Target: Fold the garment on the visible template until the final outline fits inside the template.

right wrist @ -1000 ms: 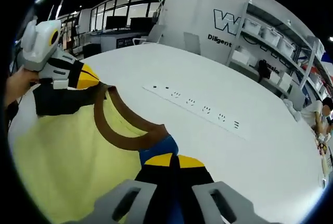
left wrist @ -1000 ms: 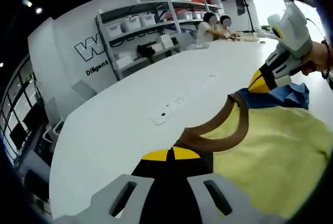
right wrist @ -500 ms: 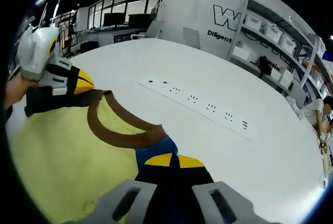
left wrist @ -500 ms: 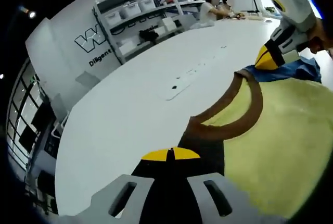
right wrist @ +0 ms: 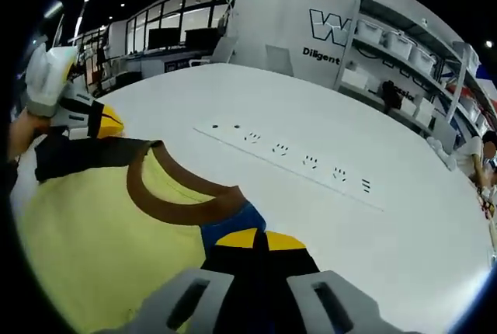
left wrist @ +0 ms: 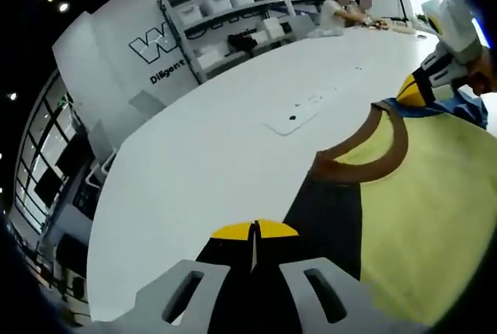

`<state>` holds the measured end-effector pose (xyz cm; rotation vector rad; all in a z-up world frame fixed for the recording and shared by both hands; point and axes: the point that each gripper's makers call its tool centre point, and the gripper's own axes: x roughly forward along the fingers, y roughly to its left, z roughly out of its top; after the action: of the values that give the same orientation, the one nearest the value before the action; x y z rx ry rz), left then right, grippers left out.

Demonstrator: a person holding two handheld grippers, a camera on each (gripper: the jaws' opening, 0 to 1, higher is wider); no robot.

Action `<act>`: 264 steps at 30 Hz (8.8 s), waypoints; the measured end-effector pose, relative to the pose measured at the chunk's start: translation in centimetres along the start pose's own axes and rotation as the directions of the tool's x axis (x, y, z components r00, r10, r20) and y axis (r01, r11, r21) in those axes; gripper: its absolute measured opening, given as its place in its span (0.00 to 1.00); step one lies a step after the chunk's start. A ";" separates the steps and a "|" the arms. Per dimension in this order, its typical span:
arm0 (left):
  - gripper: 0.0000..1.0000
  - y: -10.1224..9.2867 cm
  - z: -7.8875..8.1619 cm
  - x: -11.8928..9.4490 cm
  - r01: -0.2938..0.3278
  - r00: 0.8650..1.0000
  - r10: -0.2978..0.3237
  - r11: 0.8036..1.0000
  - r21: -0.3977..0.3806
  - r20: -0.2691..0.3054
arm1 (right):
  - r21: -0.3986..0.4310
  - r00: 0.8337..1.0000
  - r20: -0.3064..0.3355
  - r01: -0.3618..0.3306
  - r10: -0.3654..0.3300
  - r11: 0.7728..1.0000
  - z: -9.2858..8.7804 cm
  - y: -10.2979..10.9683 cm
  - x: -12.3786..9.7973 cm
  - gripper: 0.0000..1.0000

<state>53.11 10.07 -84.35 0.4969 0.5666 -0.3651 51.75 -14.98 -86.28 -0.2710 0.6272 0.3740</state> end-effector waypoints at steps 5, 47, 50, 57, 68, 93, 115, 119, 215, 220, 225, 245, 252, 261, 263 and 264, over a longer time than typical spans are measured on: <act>0.02 0.2 1.0 -1.2 0.044 0.998 -0.040 0.994 -0.098 0.043 | 0.123 0.996 0.088 -0.004 -0.007 0.992 2.2 -0.2 -1.6 0.12; 0.99 -5.7 -1.1 -15.4 0.224 0.973 -0.198 0.932 -0.284 0.119 | 0.318 0.960 0.088 -0.281 0.267 0.906 -3.1 8.7 -16.2 0.93; 0.99 -6.2 -1.7 -16.5 0.229 0.972 -0.204 0.930 -0.288 0.114 | 0.320 0.963 0.076 -0.269 0.259 0.908 -4.2 9.2 -16.9 0.92; 0.99 -7.5 -3.5 -18.8 0.239 0.970 -0.217 0.922 -0.305 0.106 | 0.331 0.960 0.061 -0.278 0.274 0.902 -5.8 10.1 -18.3 0.89; 0.97 -8.4 -6.9 -21.6 0.245 0.969 -0.225 0.900 -0.360 0.098 | 0.350 0.961 0.035 -0.269 0.274 0.897 -8.9 11.8 -19.5 0.70; 0.87 -12.0 -13.1 -25.4 0.243 0.965 -0.263 0.870 -0.429 0.013 | 0.431 0.959 -0.006 -0.253 0.283 0.866 -11.2 13.1 -19.6 0.22; 0.24 -13.5 -16.4 -25.1 0.243 0.932 -0.321 0.897 -0.370 -0.167 | 0.395 0.967 -0.043 -0.215 0.251 0.893 -11.9 13.2 -21.9 0.00; 0.11 -13.9 -16.5 -25.1 0.265 0.923 -0.346 0.888 -0.376 -0.166 | 0.382 0.972 -0.040 -0.198 0.230 0.903 -12.0 13.1 -22.8 0.00; 0.11 -13.5 -7.0 -15.4 0.508 0.858 -0.512 0.830 0.231 -0.046 | 0.407 0.936 -0.329 0.022 0.124 0.913 -19.2 15.2 -27.8 0.23; 0.10 -13.6 -7.2 -15.3 0.508 0.859 -0.509 0.830 0.231 -0.059 | 0.409 0.931 -0.342 0.028 0.125 0.912 -19.6 15.1 -27.8 0.17; 0.13 -13.5 -7.2 -14.9 0.494 0.867 -0.494 0.833 0.248 -0.066 | 0.395 0.932 -0.351 0.058 0.092 0.917 -19.7 14.4 -28.1 0.16; 0.07 -13.7 -7.3 -14.9 0.524 0.851 -0.518 0.838 0.153 -0.084 | 0.257 0.901 -0.433 0.141 -0.017 0.956 -21.2 12.3 -28.5 0.00; 0.06 -12.6 -8.6 -16.4 0.499 0.861 -0.485 0.864 0.071 -0.152 | 0.327 0.908 -0.418 0.121 0.028 0.937 -20.9 12.5 -28.8 0.00; 0.06 -10.7 -12.0 -20.9 0.464 0.854 -0.440 0.886 0.023 -0.276 | 0.292 0.912 -0.406 0.075 0.052 0.953 -20.0 12.7 -29.7 0.00; 0.06 -10.6 -12.7 -21.9 0.454 0.849 -0.435 0.891 -0.010 -0.300 | 0.288 0.913 -0.406 0.072 0.054 0.955 -19.9 12.6 -29.9 0.00; 0.06 -10.6 -13.2 -22.8 0.448 0.842 -0.438 0.893 -0.045 -0.315 | 0.279 0.911 -0.409 0.069 0.053 0.958 -19.8 12.6 -30.0 0.00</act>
<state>24.88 12.84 -84.25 0.4534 0.9983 -0.7465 13.84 -18.42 -84.97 -0.0695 1.0880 0.2108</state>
